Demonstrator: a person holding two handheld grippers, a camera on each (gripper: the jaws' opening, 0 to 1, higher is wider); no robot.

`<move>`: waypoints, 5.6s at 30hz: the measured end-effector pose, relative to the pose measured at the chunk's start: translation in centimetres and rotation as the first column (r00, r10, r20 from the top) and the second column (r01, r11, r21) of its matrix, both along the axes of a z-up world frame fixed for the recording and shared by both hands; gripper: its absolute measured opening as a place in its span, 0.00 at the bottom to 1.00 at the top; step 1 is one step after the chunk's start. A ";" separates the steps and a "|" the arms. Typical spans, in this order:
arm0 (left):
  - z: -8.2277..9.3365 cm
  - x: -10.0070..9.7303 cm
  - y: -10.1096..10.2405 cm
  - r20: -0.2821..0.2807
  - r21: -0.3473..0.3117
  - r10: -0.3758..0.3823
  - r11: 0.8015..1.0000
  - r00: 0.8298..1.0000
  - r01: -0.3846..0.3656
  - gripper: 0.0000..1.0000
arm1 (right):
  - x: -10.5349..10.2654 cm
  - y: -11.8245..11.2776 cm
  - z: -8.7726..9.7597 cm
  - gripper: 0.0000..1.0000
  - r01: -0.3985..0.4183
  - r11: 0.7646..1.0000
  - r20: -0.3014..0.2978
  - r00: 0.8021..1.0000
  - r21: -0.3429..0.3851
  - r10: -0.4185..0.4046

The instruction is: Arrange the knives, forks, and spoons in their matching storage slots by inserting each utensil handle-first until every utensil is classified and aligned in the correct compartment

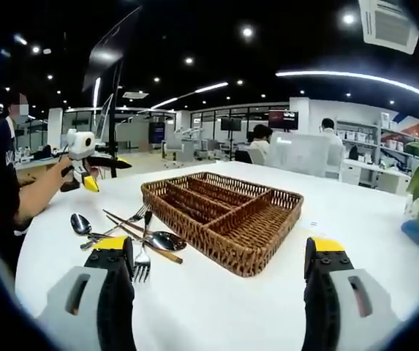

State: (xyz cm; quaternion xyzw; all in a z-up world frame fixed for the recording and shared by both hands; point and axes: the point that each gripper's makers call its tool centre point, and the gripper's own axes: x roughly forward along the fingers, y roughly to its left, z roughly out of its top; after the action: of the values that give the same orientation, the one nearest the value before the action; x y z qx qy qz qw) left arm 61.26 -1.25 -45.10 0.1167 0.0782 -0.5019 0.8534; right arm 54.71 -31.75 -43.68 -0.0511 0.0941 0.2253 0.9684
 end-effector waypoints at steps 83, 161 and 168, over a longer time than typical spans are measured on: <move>-2.5 -2.2 -12.9 0.060 0.137 -0.047 0.990 0.997 0.039 1.00 | -1.9 -0.4 0.8 0.99 -0.001 0.999 0.027 1.000 0.038 0.000; -5.0 -6.9 -14.7 0.005 0.278 -0.321 0.910 0.947 0.307 0.01 | -2.6 2.1 0.5 0.99 -0.125 0.992 0.030 0.992 0.022 0.125; -2.9 -10.5 -15.2 0.057 0.220 -0.490 0.856 0.870 0.468 0.01 | -4.1 5.4 -0.7 0.99 -0.284 0.959 -0.005 0.959 0.016 0.284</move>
State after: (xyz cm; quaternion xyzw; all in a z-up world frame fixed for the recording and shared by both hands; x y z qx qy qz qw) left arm 50.79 -16.41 -47.98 0.2450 0.0490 -0.6810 0.6883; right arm 50.59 -26.32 -44.37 -0.0559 0.0876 0.3630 0.9260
